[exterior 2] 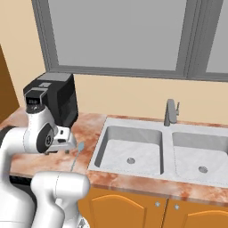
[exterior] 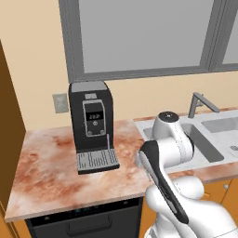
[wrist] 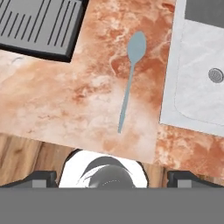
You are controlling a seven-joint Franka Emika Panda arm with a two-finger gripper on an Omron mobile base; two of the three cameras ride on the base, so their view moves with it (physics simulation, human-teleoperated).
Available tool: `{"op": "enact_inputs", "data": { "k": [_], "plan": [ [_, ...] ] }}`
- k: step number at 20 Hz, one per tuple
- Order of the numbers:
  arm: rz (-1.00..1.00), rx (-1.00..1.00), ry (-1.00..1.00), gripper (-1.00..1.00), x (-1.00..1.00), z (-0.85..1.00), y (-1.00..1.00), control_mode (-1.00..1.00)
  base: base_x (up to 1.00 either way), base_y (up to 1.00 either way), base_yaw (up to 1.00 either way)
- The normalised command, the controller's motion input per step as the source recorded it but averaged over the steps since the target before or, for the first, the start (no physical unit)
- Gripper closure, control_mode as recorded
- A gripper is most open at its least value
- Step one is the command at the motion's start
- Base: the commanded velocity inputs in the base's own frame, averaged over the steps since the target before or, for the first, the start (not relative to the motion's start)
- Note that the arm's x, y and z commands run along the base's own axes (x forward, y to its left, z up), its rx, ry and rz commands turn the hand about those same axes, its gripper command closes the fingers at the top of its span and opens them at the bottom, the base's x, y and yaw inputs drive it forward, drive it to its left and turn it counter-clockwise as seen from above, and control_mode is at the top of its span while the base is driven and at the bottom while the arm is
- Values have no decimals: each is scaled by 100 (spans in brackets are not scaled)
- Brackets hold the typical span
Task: Take the fork and place it on the left side of the plate. Then take the spoon and place it on the right side of the plate. Make sure they're directly next to the plate.
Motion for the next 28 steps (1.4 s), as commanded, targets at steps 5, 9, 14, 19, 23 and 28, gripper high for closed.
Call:
{"op": "enact_inputs", "data": {
  "k": [5,9,14,19,23,28],
  "plan": [
    [-17,0,0,-100,1,-42,-15,-100,0,0,0],
    [-17,0,0,-100,11,-36,-21,-100,0,0,0],
    [-9,0,0,-100,25,-34,-15,-100,0,0,0],
    [-1,0,0,-100,45,-27,-1,-100,0,0,0],
    [0,0,0,-100,46,-25,0,-100,0,0,0],
    [0,0,0,-100,40,-33,0,-100,0,0,0]
  ]
}}
